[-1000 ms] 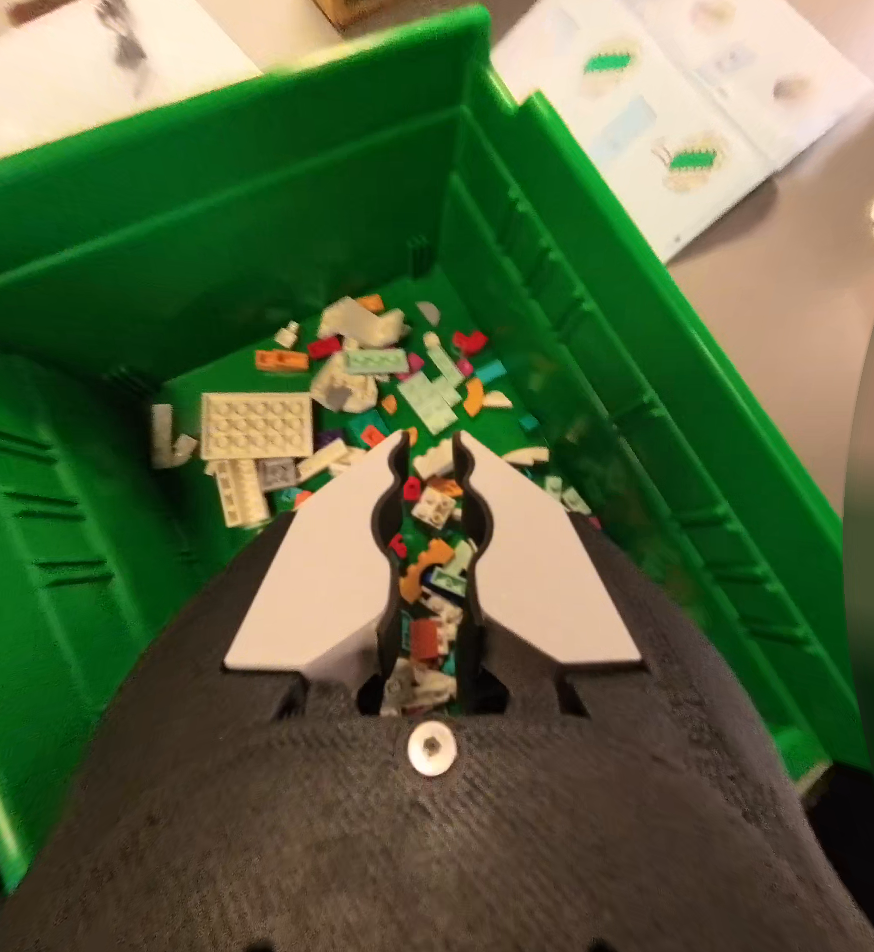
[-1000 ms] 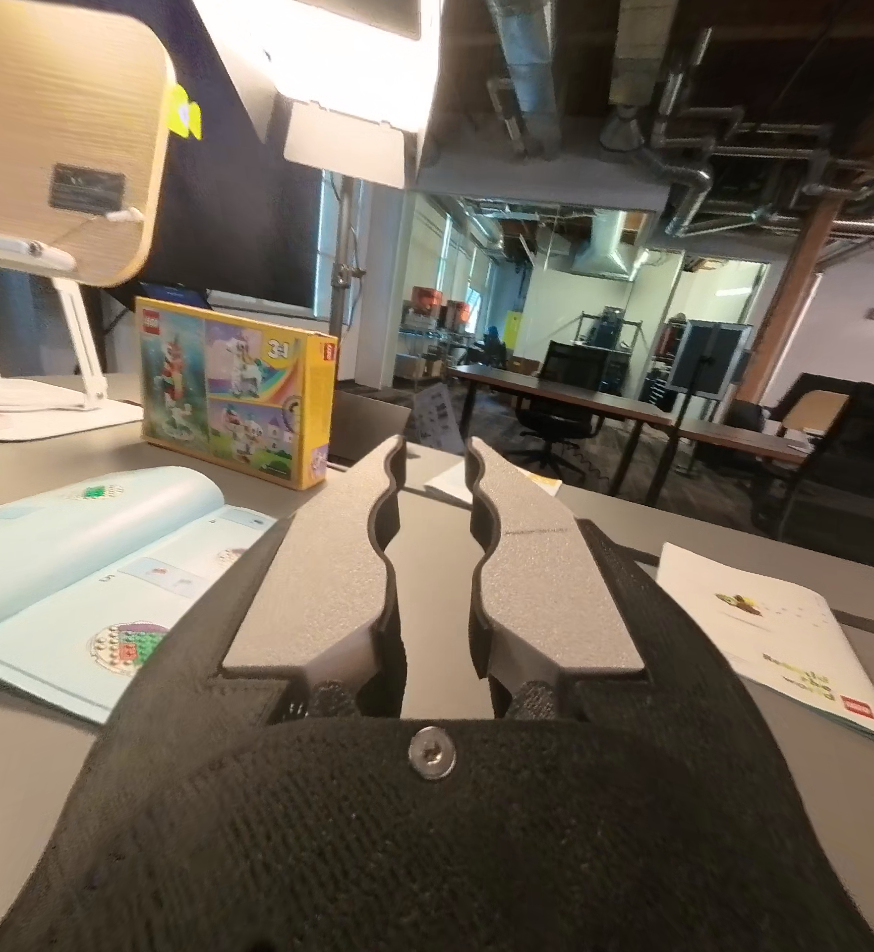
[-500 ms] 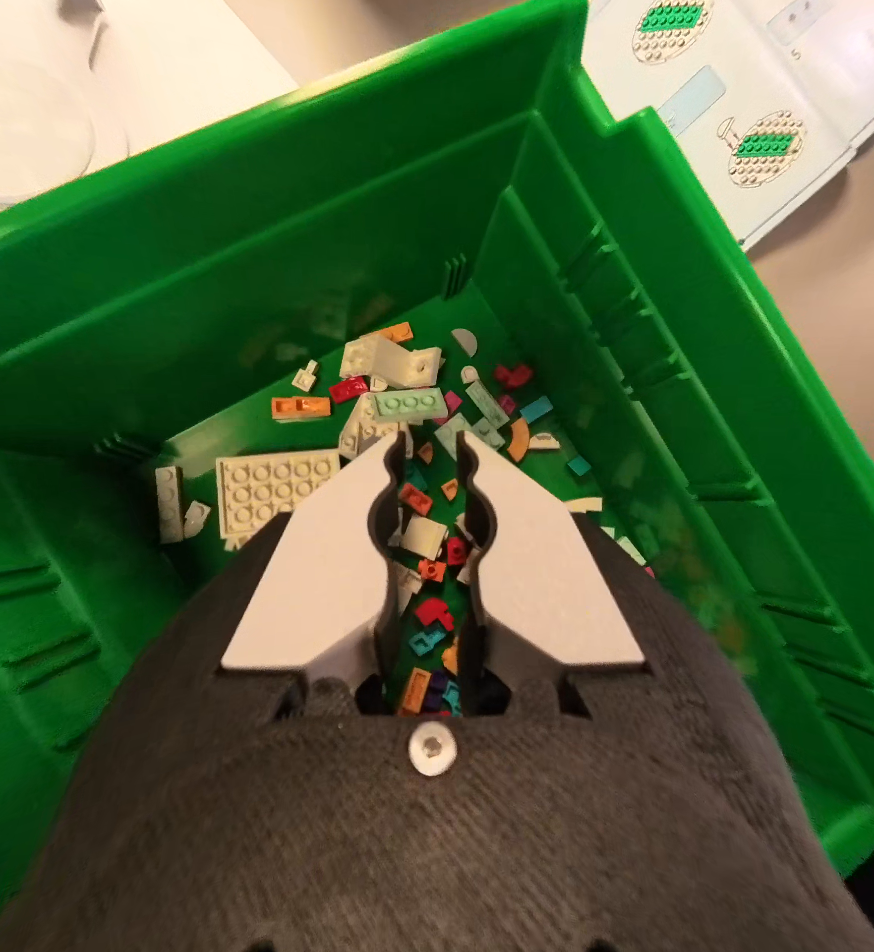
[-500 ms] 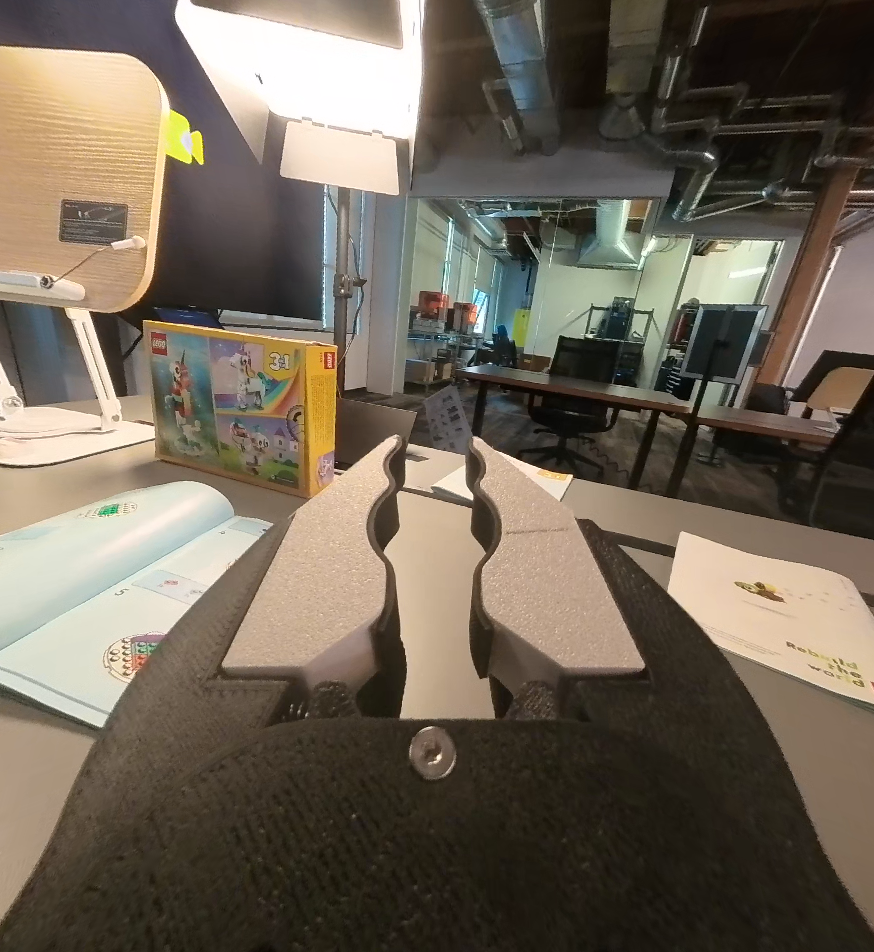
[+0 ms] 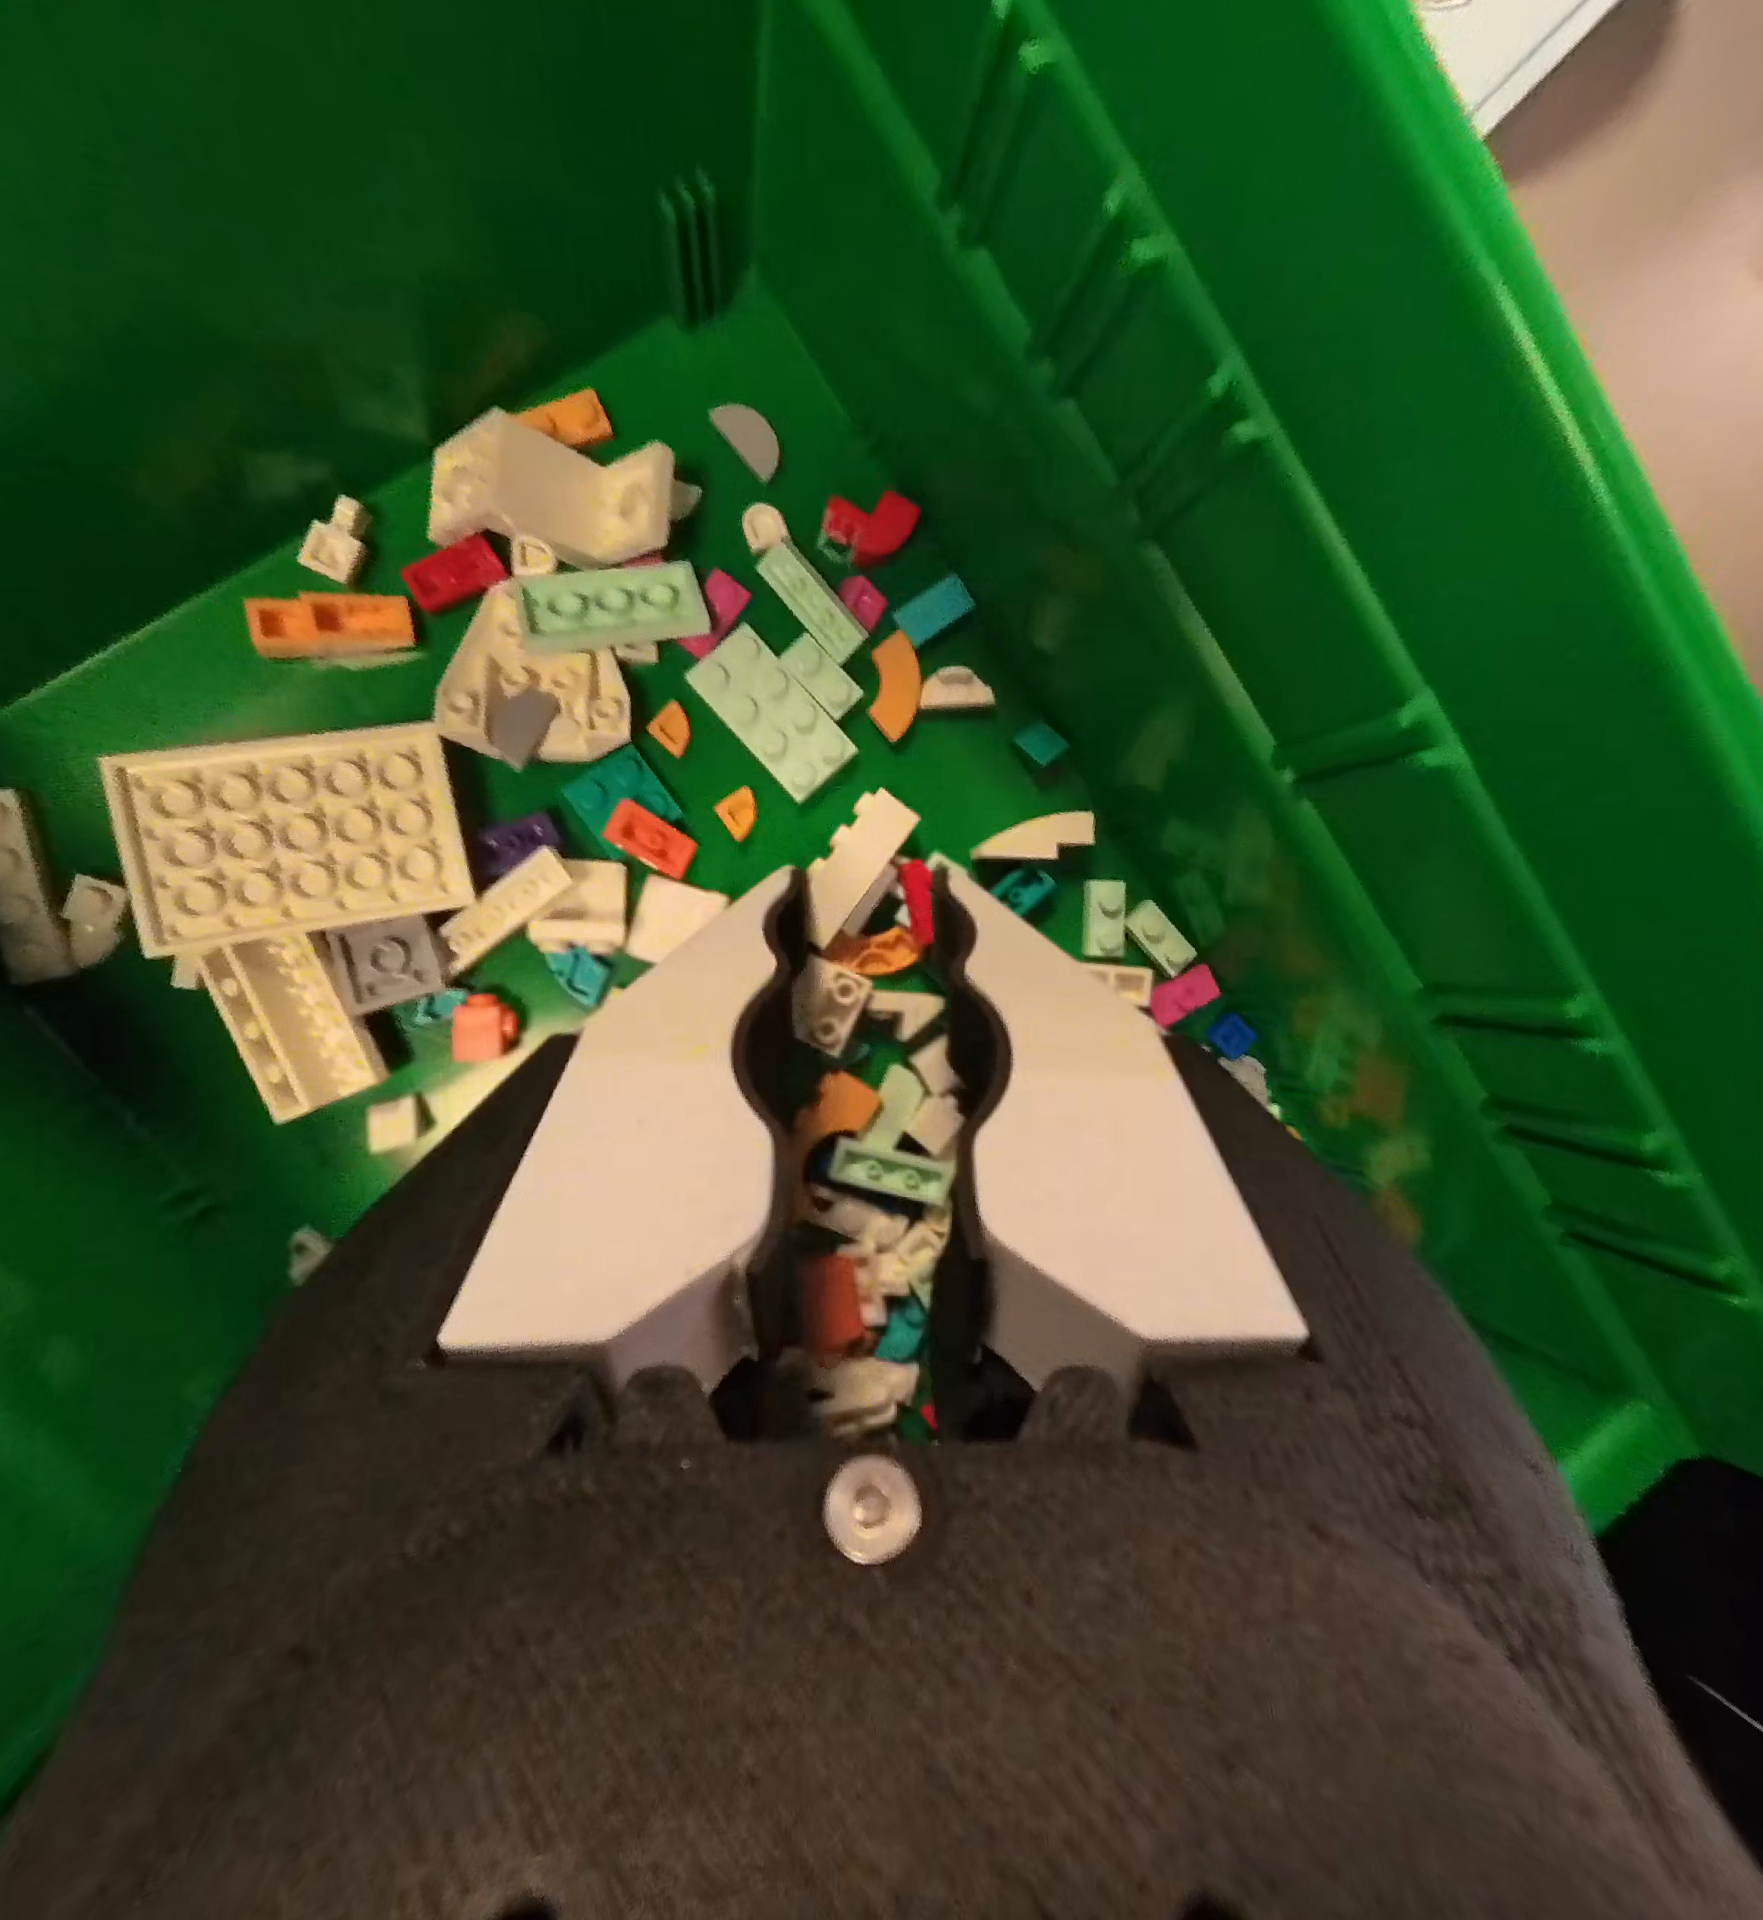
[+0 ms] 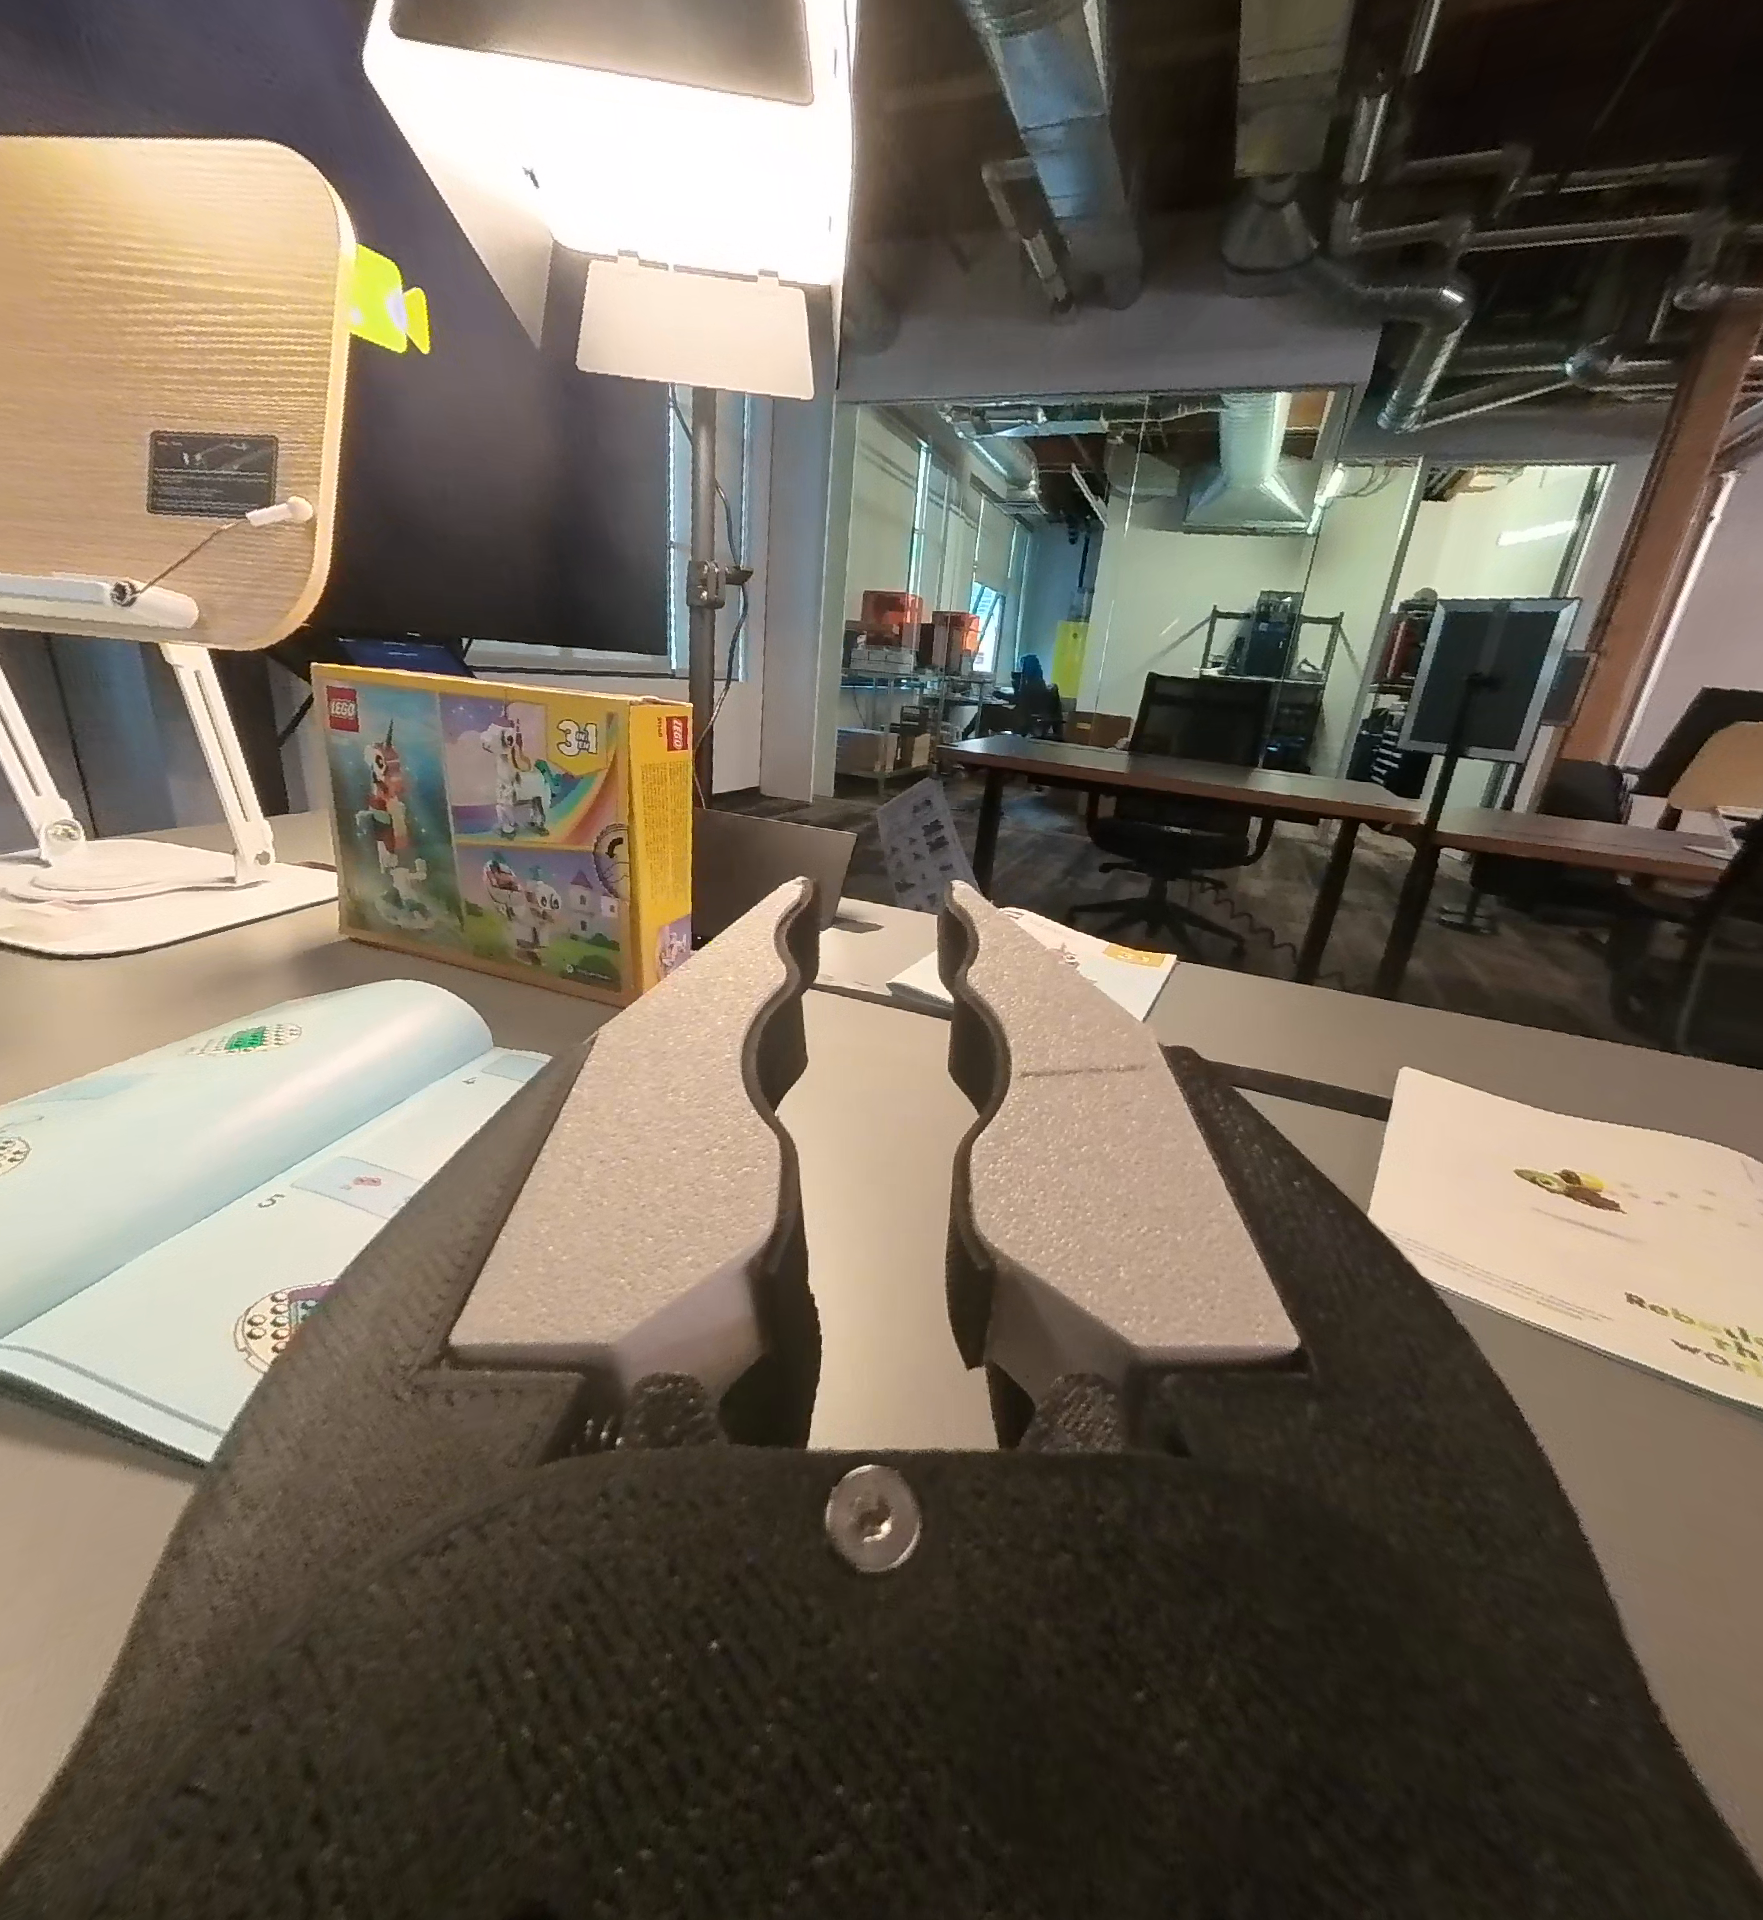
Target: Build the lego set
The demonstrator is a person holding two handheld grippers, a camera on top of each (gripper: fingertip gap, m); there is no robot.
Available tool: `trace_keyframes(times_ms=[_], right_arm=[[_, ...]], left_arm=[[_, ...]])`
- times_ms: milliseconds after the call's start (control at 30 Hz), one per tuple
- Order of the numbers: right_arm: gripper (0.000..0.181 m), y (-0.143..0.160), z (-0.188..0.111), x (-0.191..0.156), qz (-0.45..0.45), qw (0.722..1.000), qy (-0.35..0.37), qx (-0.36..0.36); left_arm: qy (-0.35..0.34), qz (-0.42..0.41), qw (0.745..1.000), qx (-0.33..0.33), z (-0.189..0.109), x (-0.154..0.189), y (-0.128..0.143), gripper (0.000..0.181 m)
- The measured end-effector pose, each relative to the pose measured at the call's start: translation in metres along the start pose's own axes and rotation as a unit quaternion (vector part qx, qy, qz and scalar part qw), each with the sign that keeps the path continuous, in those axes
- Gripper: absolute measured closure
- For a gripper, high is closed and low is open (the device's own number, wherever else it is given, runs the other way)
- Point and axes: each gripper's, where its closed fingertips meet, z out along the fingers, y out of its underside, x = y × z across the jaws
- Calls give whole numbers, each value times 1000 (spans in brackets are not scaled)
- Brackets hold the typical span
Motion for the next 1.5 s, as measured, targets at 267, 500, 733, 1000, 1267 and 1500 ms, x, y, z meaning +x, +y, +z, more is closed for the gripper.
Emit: trace_keyframes(times_ms=[267,500,733,1000,1267,1500], right_arm=[[161,0,0,0,9,1000,-3,2],[161,0,0,0,14,1000,-6,4],[161,-1,0,-3,16,1000,-17,6],[163,-2,-1,-1,34,999,-19,10],[163,-1,0,-4,33,999,-26,8],[163,-1,1,-3,31,999,-23,6]], left_arm=[[-47,-59,994,73,-19,5,8,154],[-105,-89,972,189,-67,6,10,153],[-129,-120,959,223,-96,4,19,153],[-178,-92,949,242,-113,0,15,156],[-229,-93,938,242,-137,-20,18,168],[-237,-92,949,189,-132,-34,32,166]])
